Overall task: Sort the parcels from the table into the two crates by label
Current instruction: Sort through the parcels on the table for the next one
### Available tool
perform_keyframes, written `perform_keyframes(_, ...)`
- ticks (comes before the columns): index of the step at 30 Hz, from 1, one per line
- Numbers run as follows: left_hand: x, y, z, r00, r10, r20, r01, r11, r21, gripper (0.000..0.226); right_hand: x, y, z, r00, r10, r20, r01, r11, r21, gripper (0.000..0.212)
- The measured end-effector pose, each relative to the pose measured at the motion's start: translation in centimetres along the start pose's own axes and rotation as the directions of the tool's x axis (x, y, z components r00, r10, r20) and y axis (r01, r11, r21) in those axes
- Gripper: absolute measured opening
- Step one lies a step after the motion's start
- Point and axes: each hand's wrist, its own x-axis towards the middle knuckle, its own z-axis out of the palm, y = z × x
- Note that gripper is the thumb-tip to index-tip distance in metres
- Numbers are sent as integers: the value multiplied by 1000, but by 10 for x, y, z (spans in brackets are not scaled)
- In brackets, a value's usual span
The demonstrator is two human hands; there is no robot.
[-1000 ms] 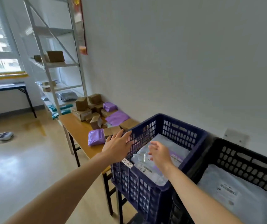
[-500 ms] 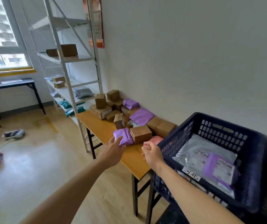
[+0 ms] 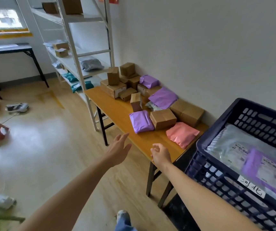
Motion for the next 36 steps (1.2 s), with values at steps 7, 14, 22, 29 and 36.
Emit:
perform_keyframes(7,97,-54,-13,994,-41,102,37,999,38,55,94,-14,50,996,88,-27,-87,995,58,29)
perform_keyframes(14,187,-81,-16,970,2,241,-14,999,51,53,172,-22,66,978,180,-110,-172,982,75,26)
perform_keyframes(22,264,-113,-11,921,41,387,-83,992,92,51,212,-15,86,937,296,-187,-287,955,76,24)
perform_keyframes(29,340,-136,0,823,109,558,-214,969,127,52,248,-10,119,821,490,-292,-439,870,225,20)
perform_keyframes(36,403,-148,9,711,177,681,-356,925,131,70,279,-15,135,666,669,-329,-528,735,425,29)
